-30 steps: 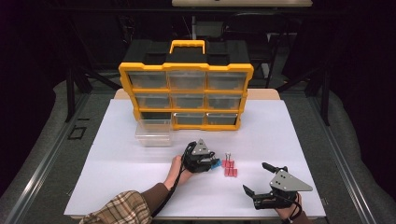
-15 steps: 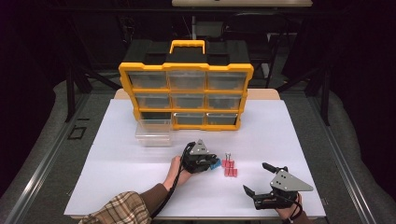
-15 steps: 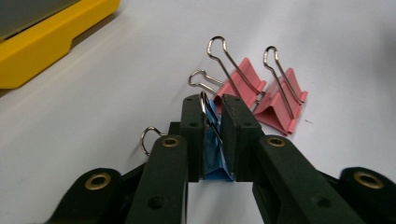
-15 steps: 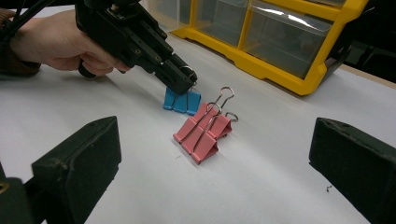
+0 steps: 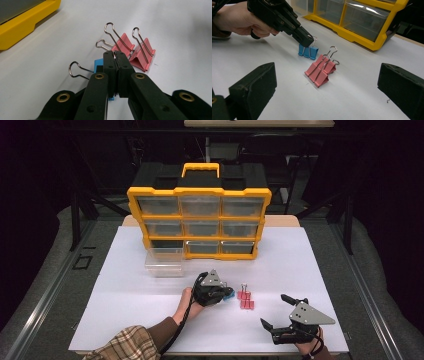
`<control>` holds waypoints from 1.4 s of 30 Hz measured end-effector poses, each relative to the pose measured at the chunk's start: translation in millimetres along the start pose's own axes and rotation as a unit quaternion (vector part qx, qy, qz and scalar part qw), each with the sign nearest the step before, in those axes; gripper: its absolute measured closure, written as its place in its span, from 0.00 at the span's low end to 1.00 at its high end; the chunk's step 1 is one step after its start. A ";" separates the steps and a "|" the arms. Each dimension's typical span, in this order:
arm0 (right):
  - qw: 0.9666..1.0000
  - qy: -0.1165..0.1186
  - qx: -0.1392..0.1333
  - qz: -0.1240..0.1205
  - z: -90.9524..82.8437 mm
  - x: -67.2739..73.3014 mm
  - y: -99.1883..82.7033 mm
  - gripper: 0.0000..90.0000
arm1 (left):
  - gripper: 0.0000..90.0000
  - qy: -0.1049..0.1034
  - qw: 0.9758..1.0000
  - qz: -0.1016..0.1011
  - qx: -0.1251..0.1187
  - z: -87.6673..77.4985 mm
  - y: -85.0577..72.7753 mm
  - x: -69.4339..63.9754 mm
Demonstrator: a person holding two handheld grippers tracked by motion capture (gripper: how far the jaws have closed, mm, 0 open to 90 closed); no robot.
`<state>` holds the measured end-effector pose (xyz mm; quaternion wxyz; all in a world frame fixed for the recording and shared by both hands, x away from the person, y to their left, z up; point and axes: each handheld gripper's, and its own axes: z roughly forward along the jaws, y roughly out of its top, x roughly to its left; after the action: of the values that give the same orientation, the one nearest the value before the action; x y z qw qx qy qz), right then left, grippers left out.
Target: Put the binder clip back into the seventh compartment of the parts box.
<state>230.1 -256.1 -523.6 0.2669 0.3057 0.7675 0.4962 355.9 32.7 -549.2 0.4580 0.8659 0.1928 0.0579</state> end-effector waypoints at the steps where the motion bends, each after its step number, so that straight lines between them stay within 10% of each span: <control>1: 1.000 0.000 0.000 0.000 -0.1 0.1 0.0 0.02 | 0.98 -0.001 1.000 -0.001 0.000 -0.5 -0.1 0.2; 42: 1.000 -0.001 0.001 -0.001 -0.2 0.2 0.0 0.02 | 0.98 0.008 1.000 0.011 -0.026 -39.1 6.4 0.9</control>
<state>229.9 -256.2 -523.5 0.2677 0.3056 0.7681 0.4950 347.6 59.9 -521.6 0.4778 0.8553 0.1859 0.0749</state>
